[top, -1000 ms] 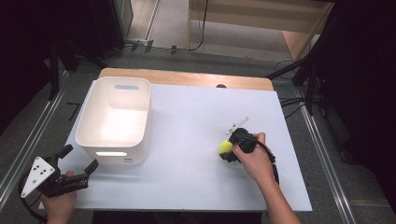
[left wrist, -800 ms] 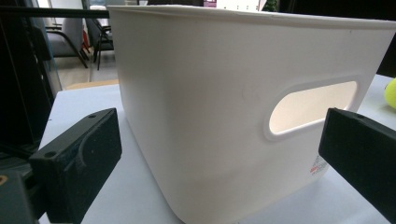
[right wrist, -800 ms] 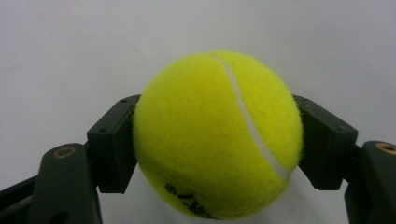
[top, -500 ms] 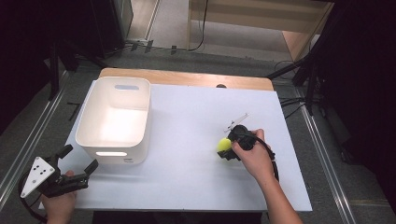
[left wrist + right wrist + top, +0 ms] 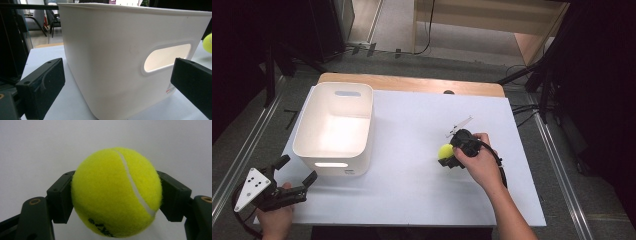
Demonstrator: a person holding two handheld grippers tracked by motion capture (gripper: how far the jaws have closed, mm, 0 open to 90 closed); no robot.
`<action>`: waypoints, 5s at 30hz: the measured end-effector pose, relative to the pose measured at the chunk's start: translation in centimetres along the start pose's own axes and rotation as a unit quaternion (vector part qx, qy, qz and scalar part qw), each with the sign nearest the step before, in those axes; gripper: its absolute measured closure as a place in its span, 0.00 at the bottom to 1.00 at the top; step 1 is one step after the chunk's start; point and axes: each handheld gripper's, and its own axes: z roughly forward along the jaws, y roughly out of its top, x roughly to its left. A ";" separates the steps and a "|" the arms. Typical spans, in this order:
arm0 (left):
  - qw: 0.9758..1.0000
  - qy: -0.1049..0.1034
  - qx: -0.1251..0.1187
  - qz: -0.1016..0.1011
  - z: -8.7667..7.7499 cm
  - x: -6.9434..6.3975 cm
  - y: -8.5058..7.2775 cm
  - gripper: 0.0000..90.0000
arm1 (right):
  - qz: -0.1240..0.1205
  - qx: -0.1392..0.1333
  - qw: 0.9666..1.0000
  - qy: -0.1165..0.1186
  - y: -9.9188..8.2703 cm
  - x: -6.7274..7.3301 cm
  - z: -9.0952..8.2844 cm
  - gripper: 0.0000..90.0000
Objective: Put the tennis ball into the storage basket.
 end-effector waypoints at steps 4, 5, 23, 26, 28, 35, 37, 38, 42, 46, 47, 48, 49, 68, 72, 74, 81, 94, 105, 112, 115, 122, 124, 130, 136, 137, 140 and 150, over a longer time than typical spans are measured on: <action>1.000 0.000 -0.001 -0.002 0.0 0.0 0.0 0.00 | -0.005 0.001 1.000 0.002 0.5 0.2 -0.1 0.26; 1.000 0.000 -0.002 -0.003 0.0 0.0 0.0 0.00 | -0.004 0.001 1.000 0.001 0.7 0.2 -0.2 0.26; 1.000 -0.001 -0.002 -0.003 0.0 0.0 0.0 0.00 | -0.024 -0.005 1.000 0.002 3.8 1.0 -0.7 0.26; 1.000 -0.001 -0.001 -0.001 0.0 0.0 0.0 0.00 | -0.026 -0.003 1.000 -0.009 4.0 1.1 -0.8 0.26; 1.000 -0.002 0.000 0.000 0.0 0.0 0.0 0.00 | -0.025 -0.004 1.000 -0.011 4.3 1.1 -0.8 0.26; 1.000 -0.001 -0.001 -0.004 0.0 0.0 0.0 0.00 | -0.025 0.003 1.000 -0.002 5.2 1.2 -0.7 0.26; 1.000 -0.001 0.001 -0.001 0.0 0.0 0.0 0.00 | -0.025 0.005 1.000 0.002 5.5 1.3 -0.6 0.26; 1.000 -0.001 0.001 -0.001 0.0 0.0 0.0 0.00 | -0.026 0.005 1.000 0.004 5.6 1.4 -0.6 0.26; 1.000 0.000 0.000 -0.004 0.1 0.0 0.0 0.00 | -0.032 -0.001 0.999 0.012 6.3 1.6 -0.7 0.26; 1.000 -0.001 0.001 -0.002 0.1 0.0 0.0 0.00 | -0.038 -0.010 0.999 0.020 7.0 2.0 -0.9 0.26; 1.000 -0.001 0.001 -0.002 0.1 0.0 0.0 0.00 | -0.040 -0.012 0.999 0.024 7.4 2.3 -1.0 0.26; 1.000 -0.001 0.001 -0.003 0.1 0.0 0.0 0.00 | -0.040 -0.012 0.999 0.024 7.4 2.3 -1.0 0.26; 1.000 0.000 0.001 -0.004 0.0 0.0 0.0 0.00 | -0.044 -0.012 0.999 0.025 7.6 2.4 -1.0 0.26; 1.000 -0.001 0.000 -0.004 0.1 0.1 0.0 0.00 | -0.081 -0.020 0.996 0.045 10.7 4.7 -1.4 0.26; 1.000 -0.001 0.001 -0.003 0.1 0.0 0.0 0.00 | -0.091 -0.022 0.994 0.048 11.5 5.2 -1.7 0.26; 1.000 -0.002 0.001 -0.003 0.1 0.0 0.0 0.00 | -0.096 -0.024 0.994 0.048 11.9 5.5 -1.8 0.26; 1.000 -0.002 0.000 -0.003 0.1 0.1 0.0 0.00 | -0.108 -0.027 0.992 0.051 13.0 6.3 -1.9 0.26; 1.000 -0.002 0.000 -0.003 0.1 0.1 0.0 0.00 | -0.119 -0.038 0.990 0.063 14.6 7.2 -2.2 0.26; 1.000 -0.002 0.000 -0.002 0.1 0.0 0.0 0.00 | -0.133 -0.043 0.988 0.067 15.9 8.2 -2.6 0.26; 1.000 -0.002 0.000 -0.001 0.2 0.0 0.0 0.00 | -0.146 -0.047 0.986 0.071 16.8 8.9 -2.6 0.26; 1.000 -0.002 0.000 -0.001 0.2 0.0 0.0 0.00 | -0.150 -0.049 0.985 0.076 17.3 9.4 -2.6 0.26; 1.000 -0.001 0.001 0.000 0.2 0.0 0.0 0.00 | -0.159 -0.054 0.982 0.081 18.4 10.3 -2.7 0.26; 1.000 -0.001 0.001 0.000 0.2 0.0 0.0 0.00 | -0.164 -0.054 0.982 0.081 18.7 10.5 -2.6 0.26; 1.000 -0.002 0.001 0.001 0.2 0.0 0.0 0.00 | -0.170 -0.057 0.980 0.084 19.6 11.2 -2.4 0.26; 1.000 -0.002 0.000 0.000 0.2 -0.1 0.0 0.00 | -0.172 -0.058 0.979 0.089 20.4 11.9 -2.1 0.26; 1.000 -0.002 0.001 0.001 0.2 0.0 0.0 0.00 | -0.174 -0.057 0.979 0.088 20.5 12.0 -2.1 0.26; 1.000 -0.003 0.000 0.001 0.2 0.0 0.0 0.00 | -0.178 -0.058 0.978 0.091 20.9 12.4 -1.8 0.26; 1.000 -0.002 -0.001 -0.002 0.2 0.0 0.0 0.00 | -0.190 -0.048 0.976 0.093 21.7 13.6 -0.3 0.26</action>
